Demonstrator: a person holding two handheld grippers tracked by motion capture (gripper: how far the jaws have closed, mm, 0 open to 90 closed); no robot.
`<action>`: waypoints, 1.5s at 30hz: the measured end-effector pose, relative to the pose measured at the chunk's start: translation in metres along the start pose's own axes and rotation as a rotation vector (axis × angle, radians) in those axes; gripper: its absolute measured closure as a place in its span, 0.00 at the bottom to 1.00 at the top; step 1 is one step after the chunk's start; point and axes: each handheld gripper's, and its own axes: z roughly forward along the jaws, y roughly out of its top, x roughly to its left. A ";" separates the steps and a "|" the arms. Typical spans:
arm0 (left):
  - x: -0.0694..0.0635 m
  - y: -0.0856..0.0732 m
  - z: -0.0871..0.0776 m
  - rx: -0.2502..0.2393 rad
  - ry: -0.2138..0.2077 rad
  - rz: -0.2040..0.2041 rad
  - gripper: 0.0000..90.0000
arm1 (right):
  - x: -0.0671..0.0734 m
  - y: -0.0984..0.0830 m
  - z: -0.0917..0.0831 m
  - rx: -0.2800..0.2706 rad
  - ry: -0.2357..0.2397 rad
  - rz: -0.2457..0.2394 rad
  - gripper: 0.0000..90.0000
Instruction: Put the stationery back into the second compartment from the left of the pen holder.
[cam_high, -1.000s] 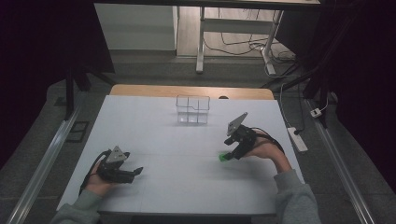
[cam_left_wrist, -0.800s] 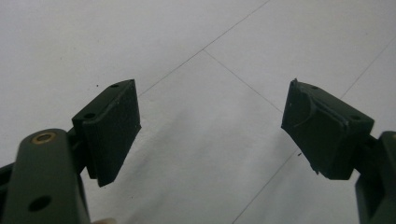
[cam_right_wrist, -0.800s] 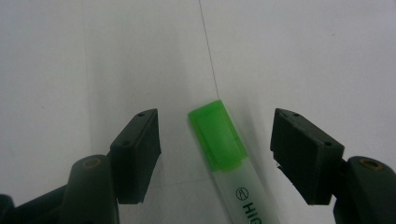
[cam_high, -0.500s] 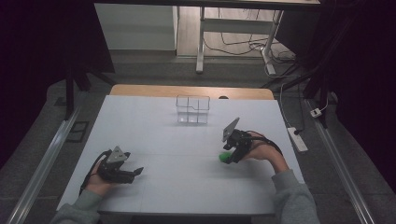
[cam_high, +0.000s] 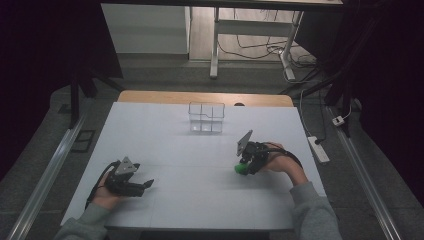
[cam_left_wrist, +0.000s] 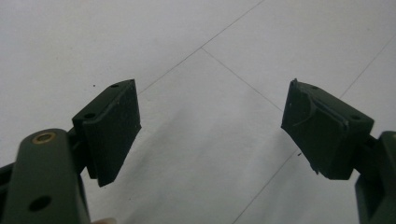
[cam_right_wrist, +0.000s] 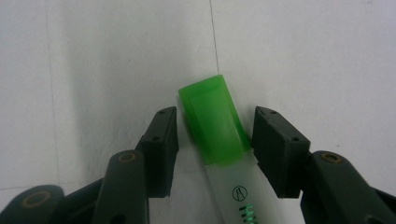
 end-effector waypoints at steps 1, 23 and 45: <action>0.000 0.000 0.000 0.001 -0.001 0.003 0.21 | -0.001 0.000 0.000 -0.008 0.000 -0.015 0.59; 0.000 0.001 0.001 -0.005 -0.003 0.002 0.21 | -0.002 -0.003 -0.017 -0.132 -0.056 -0.013 0.74; 0.000 0.004 0.003 -0.004 -0.005 0.015 0.21 | -0.009 -0.010 -0.057 -0.447 -0.132 0.187 0.74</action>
